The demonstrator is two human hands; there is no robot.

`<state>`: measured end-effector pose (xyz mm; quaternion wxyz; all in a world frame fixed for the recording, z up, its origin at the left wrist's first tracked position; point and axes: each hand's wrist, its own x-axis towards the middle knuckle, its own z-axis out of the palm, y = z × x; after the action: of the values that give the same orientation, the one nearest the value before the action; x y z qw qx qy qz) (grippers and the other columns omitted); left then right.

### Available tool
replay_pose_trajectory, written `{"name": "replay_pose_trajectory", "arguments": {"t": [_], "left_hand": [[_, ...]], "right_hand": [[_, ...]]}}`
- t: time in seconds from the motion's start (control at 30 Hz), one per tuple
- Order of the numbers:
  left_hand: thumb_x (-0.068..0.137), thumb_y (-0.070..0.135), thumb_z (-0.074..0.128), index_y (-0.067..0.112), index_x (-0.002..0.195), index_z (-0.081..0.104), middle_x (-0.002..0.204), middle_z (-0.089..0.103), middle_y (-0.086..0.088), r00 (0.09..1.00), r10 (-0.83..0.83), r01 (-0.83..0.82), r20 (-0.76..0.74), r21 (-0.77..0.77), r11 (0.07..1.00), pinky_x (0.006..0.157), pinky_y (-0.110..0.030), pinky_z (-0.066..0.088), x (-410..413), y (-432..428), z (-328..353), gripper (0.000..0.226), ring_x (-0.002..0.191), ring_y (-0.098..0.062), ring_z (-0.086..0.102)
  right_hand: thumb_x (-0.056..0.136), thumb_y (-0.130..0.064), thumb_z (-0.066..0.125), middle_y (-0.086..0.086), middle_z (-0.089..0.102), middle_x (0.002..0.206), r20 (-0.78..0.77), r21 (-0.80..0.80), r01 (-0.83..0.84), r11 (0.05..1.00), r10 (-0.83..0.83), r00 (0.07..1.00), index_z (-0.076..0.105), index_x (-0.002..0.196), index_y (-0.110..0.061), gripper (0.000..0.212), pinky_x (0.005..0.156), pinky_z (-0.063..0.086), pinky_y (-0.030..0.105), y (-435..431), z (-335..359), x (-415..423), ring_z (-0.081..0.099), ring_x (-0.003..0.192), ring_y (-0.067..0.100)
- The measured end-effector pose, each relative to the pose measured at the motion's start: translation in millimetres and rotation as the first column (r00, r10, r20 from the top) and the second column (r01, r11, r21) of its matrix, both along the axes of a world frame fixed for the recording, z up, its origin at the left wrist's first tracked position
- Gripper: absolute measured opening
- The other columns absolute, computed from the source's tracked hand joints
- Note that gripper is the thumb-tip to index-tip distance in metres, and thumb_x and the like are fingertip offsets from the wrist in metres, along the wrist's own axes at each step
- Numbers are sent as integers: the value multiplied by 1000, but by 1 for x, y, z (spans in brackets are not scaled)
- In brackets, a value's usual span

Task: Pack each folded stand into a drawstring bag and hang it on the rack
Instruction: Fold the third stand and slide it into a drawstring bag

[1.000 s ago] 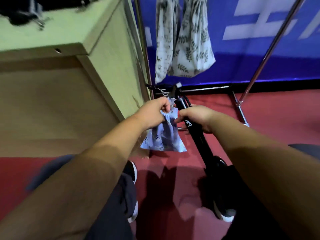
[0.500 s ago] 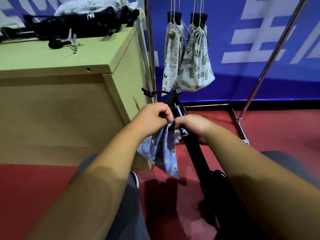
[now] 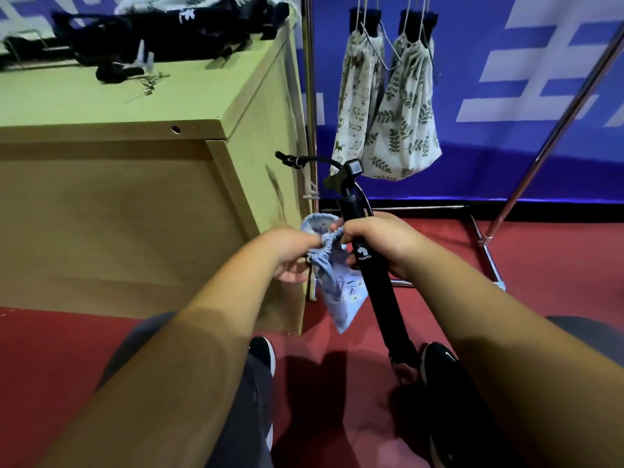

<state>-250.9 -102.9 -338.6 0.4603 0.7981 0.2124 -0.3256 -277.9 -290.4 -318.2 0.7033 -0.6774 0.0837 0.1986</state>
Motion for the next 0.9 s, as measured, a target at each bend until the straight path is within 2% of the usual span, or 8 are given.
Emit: {"name": "replay_pose_trajectory", "arguments": {"t": [0.1,0.17,0.23,0.3,0.4,0.53,0.77,0.9], "left_hand": [[110,27,47,9,130,58,120,62,-6,994,-70,74,-83,49,996,46,-27,59,-1,-7,-16,29,48,-13,63],[110,16,50,9,120,65,97,73,-2,998,-53,54,-25,36,998,51,-26,60,-2,-12,-16,19,60,-13,68],[105,3,57,7,101,66,61,71,-2,999,2,-3,33,15,1000,42,-25,58,3,-15,-11,11,45,-11,65],[101,-5,57,3,90,63,49,63,-9,993,54,-55,104,5,998,37,-22,49,8,-14,-8,15,34,-15,59],[98,3,59,4,103,65,83,69,-18,966,128,-127,226,-18,992,60,-28,53,23,-15,-16,8,62,-24,63],[107,14,55,17,117,65,99,71,-13,929,270,-233,252,-169,958,55,-32,59,27,-28,-16,15,77,-26,68],[96,33,58,21,117,73,117,77,-17,916,360,-307,178,-266,914,89,-53,59,37,-30,-20,28,104,-35,74],[103,11,52,13,111,69,84,73,-10,923,359,-310,141,-282,908,50,-30,59,32,-32,-9,19,66,-23,70]], "right_hand": [[81,2,62,13,67,85,8,-6,-28,1000,28,1000,79,95,-9,24,59,52,30,0,2,2,59,58,24],[81,1,62,12,67,83,13,-19,-34,999,34,999,78,95,-10,24,61,52,31,-1,4,2,60,58,24],[80,2,63,12,69,82,13,-35,-26,999,26,1000,78,97,-9,25,64,50,33,-2,4,4,60,59,24],[80,4,62,11,68,78,12,-43,-15,999,15,1000,76,102,-1,27,65,49,35,-5,2,6,58,59,24],[81,6,63,12,65,77,-7,-58,-55,997,55,998,75,110,-1,32,65,50,34,-15,2,9,60,60,22],[88,6,65,5,72,82,-11,-143,-135,980,135,991,79,114,-12,34,56,52,20,-30,7,8,65,62,12],[84,-42,88,-1,53,72,-7,-205,-144,968,146,989,73,96,-22,27,64,51,32,-53,9,9,57,66,21],[81,-47,90,-1,47,71,20,-231,-150,961,159,987,71,75,-28,27,69,50,36,-63,5,7,55,72,24]]}}
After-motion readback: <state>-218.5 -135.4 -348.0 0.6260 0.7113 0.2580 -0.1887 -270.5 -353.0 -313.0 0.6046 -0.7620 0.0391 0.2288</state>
